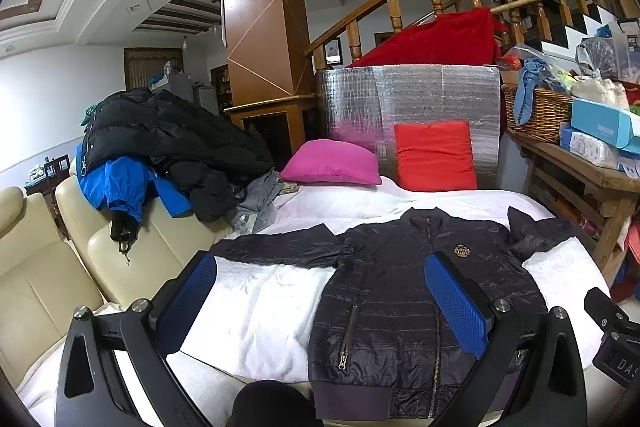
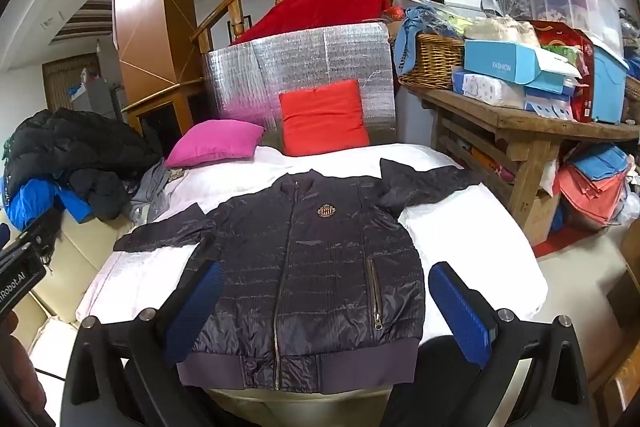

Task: Fold large clothes

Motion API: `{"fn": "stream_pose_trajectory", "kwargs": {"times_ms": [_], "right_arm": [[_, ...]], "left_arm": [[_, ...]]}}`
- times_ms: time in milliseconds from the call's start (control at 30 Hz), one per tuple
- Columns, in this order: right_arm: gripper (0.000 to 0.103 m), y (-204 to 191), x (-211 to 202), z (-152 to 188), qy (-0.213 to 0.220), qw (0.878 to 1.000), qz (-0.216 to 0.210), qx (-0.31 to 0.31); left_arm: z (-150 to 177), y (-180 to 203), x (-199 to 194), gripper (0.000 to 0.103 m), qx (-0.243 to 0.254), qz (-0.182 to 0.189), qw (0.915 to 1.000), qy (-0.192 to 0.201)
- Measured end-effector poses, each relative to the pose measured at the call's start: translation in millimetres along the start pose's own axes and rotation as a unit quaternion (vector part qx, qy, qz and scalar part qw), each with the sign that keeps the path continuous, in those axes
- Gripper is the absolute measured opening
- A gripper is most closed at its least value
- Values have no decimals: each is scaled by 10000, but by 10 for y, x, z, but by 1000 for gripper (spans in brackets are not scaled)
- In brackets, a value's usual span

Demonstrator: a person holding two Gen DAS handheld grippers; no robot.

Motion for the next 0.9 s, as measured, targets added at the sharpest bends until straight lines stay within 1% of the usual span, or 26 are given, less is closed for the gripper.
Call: {"fn": "stream_pose_trajectory", "kwargs": {"times_ms": [900], "right_arm": [[103,-36,70,66,-121,9999,-35,-61]], "left_arm": [[19,-10,35,103,37,-12,10000,-60]]}}
Point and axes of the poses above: each gripper's, at about its wrist camera, not at the fingertips, and x roughly the way its jaws point, y to its right, z to its underside, the point moved 10 cm from there along x, roughly the way its jaws point, and after that the axes turned 7 degrees about -y, right-handed, at the moved point
